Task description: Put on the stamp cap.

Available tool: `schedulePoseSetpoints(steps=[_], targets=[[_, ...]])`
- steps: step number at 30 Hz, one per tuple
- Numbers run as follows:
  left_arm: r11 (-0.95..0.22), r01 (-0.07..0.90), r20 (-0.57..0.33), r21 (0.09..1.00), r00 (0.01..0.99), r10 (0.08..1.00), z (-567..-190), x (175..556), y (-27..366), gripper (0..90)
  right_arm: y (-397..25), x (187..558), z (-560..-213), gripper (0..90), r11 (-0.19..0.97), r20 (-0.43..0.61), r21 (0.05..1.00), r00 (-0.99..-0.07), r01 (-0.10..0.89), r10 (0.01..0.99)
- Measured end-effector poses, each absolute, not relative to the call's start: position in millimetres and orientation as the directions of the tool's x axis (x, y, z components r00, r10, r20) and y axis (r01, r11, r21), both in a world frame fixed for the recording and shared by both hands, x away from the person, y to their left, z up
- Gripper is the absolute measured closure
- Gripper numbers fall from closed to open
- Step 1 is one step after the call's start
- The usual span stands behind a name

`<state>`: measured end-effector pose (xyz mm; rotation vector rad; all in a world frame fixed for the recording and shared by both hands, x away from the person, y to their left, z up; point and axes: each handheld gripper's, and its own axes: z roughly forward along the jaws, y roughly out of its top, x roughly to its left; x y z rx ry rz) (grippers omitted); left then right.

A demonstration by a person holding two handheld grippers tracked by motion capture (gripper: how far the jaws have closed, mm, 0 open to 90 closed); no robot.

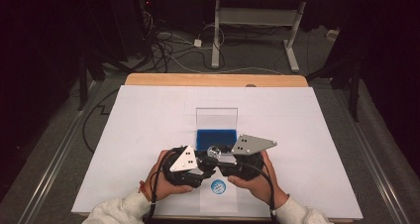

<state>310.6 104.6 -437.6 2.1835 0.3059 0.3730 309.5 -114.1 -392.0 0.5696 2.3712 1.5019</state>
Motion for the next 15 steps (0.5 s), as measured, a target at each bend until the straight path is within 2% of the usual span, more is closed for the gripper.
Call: schedulePoseSetpoints(steps=[7,15], targets=[[-0.597,0.074,0.177,0.799,0.919,0.351,-441.6,307.6,99.4,34.5,-115.1,309.4,-391.7,57.1,0.381,-0.02,0.907,-0.883,0.181,0.468],[-0.579,0.093,0.147,0.81,0.924,0.354,-445.0,307.7,97.9,28.2,-114.9,309.3,-392.0,57.0,0.38,-0.016,0.906,-0.879,0.189,0.476]])
